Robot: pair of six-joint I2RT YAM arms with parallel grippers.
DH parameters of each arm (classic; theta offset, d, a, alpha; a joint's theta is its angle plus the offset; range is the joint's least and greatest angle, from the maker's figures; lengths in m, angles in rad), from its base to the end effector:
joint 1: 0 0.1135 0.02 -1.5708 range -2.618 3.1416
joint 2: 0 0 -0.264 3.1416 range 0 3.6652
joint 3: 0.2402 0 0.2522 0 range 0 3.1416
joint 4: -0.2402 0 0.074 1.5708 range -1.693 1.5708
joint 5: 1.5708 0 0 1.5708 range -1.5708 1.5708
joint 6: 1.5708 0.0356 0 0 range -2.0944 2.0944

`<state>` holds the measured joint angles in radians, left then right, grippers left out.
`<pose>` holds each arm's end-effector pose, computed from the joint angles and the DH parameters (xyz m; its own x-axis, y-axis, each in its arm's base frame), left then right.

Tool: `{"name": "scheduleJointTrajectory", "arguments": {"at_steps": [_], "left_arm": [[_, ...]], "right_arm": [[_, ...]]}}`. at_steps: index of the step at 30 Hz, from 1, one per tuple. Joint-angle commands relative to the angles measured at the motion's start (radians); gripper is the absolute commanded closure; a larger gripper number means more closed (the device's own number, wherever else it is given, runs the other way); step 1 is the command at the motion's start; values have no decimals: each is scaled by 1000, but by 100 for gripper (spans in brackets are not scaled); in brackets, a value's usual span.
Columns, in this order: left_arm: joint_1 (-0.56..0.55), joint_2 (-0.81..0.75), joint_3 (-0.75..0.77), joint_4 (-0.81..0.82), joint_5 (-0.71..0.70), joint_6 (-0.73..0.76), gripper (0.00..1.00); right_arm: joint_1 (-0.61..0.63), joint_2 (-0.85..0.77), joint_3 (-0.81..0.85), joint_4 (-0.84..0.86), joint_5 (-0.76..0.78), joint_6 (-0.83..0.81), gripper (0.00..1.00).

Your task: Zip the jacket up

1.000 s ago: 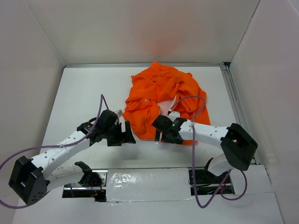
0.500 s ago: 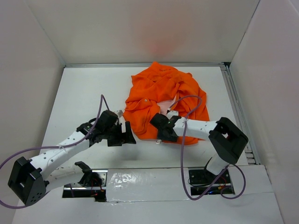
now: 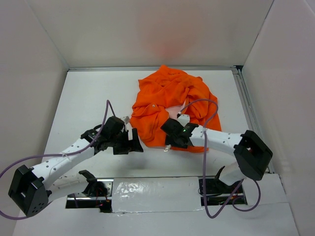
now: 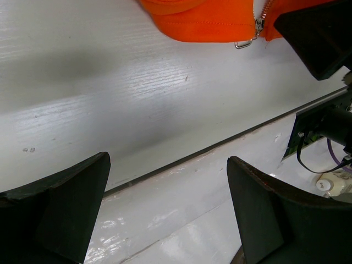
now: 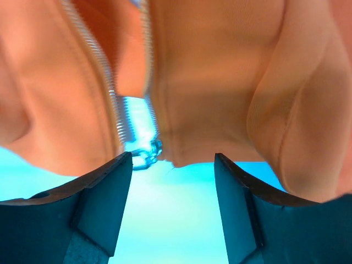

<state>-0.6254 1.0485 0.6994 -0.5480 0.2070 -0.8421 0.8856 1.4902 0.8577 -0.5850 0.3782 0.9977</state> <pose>0.1635 -0.1271 0.2298 -0.9269 -0.2313 -0.2956 -0.0219 0.8197 -0.5724 0.1803 0.1998 0.1798 -0.8586 0.1833 -0.4787 0.1525 0.9829 0.1029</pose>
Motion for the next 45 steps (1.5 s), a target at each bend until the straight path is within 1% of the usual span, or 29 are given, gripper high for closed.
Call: {"name": "scheduleJointTrajectory", "arguments": {"at_steps": [1, 5, 9, 13, 17, 19, 21, 22, 23, 24, 26, 30, 32, 36, 39, 40, 41, 42, 45], "left_arm": [[-8, -2, 14, 8, 3, -8, 1], [-8, -2, 14, 8, -3, -9, 1], [-8, 5, 22, 8, 0, -8, 1], [-10, 5, 22, 2, -6, -8, 1], [-10, 5, 20, 2, -9, -8, 1], [-10, 7, 22, 0, -8, -9, 1], [-10, 11, 25, -3, -12, -9, 1], [-10, 13, 25, -3, -12, -9, 1], [-10, 15, 28, -4, -14, -9, 1], [-10, 16, 28, -3, -15, -8, 1], [-10, 21, 34, 0, -12, -6, 1], [-11, 42, 57, 8, 2, 8, 1], [-16, 60, 83, 14, 9, 21, 1], [-53, 117, 144, 22, 5, 24, 1], [-91, 186, 207, 25, -3, 21, 1], [-102, 227, 233, 29, -12, 17, 1], [-114, 248, 248, 31, -15, 14, 1], [-123, 271, 264, 25, -18, 3, 1], [-149, 375, 342, -22, -79, -32, 1]], "right_arm": [[9, -68, -6, 2, 30, 4, 32], [9, -71, -22, -27, 37, 4, 33], [6, -21, -37, -16, 33, 18, 38], [-25, 51, -42, 37, 12, -5, 45], [-28, 126, -36, 94, -28, -34, 47], [-30, 166, -25, 96, -35, -33, 52], [-28, 186, -28, 103, -39, -30, 55], [-28, 199, -31, 109, -45, -27, 62], [-31, 203, -37, 119, -47, -27, 64], [-31, 202, -43, 123, -50, -25, 72], [-34, 199, -61, 145, -61, -24, 81], [-37, 124, -97, 172, -68, -54, 100], [-39, 76, -112, 192, -71, -83, 100], [-36, -117, -167, 221, -81, -163, 100], [-36, -243, -210, 243, -113, -226, 100], [-36, -243, -220, 246, -120, -226, 100], [-37, -327, -238, 243, -117, -246, 100], [-37, -353, -246, 235, -117, -249, 100], [-46, -441, -267, 197, -110, -254, 100]]}}
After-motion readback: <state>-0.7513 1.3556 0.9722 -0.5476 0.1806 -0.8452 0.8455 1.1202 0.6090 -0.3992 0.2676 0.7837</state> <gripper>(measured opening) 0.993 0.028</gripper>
